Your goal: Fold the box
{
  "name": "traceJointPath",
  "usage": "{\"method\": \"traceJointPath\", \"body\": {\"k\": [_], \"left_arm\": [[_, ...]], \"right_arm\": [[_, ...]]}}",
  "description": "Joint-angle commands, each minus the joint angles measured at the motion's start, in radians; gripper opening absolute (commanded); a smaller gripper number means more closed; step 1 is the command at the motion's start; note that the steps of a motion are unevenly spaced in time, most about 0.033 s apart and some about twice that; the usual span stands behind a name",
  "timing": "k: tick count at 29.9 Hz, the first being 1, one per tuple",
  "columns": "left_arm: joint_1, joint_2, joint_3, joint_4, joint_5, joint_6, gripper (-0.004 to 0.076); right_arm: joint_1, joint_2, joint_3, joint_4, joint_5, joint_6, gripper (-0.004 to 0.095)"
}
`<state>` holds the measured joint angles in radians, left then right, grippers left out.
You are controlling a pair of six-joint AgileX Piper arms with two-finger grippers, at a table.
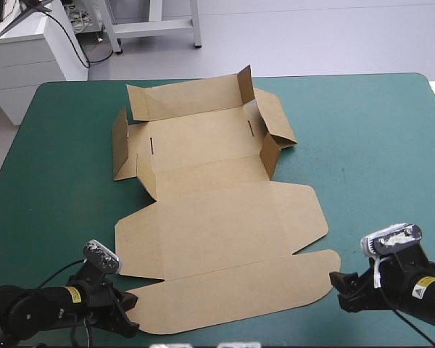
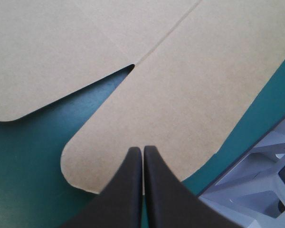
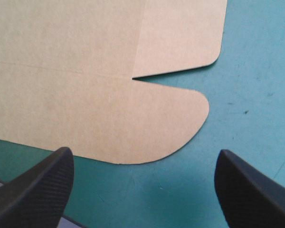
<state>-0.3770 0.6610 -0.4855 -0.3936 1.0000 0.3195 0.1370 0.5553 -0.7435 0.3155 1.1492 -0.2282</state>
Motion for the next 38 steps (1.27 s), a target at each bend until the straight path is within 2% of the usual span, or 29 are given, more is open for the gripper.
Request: {"method": "traceJointPath", "body": {"k": [1,13,19,22,31,38], "left_arm": [[-0.007,0.000,-0.034,-0.033,-0.024,0.004,-0.0008],[-0.007,0.000,-0.034,-0.033,-0.024,0.004,-0.0008],[-0.007,0.000,-0.034,-0.033,-0.024,0.004,-0.0008],[-0.007,0.000,-0.034,-0.033,-0.024,0.004,-0.0008],[-0.007,0.000,-0.034,-0.033,-0.024,0.004,-0.0008],[-0.007,0.000,-0.034,-0.033,-0.024,0.004,-0.0008]], "right_arm": [[0.001,0.081,-0.102,0.027,-0.035,-0.005,0.0748],[0.001,0.525,-0.377,0.049,-0.037,-0.063,0.0748],[0.001,0.791,-0.606,0.049,-0.030,-0.103,0.0746],[0.001,0.925,-0.746,0.055,0.010,-0.099,0.0746],[0.001,1.239,-1.115,0.190,0.100,-0.120,0.0742],[0.001,1.392,-1.225,0.245,0.100,-0.118,0.0742]]}}
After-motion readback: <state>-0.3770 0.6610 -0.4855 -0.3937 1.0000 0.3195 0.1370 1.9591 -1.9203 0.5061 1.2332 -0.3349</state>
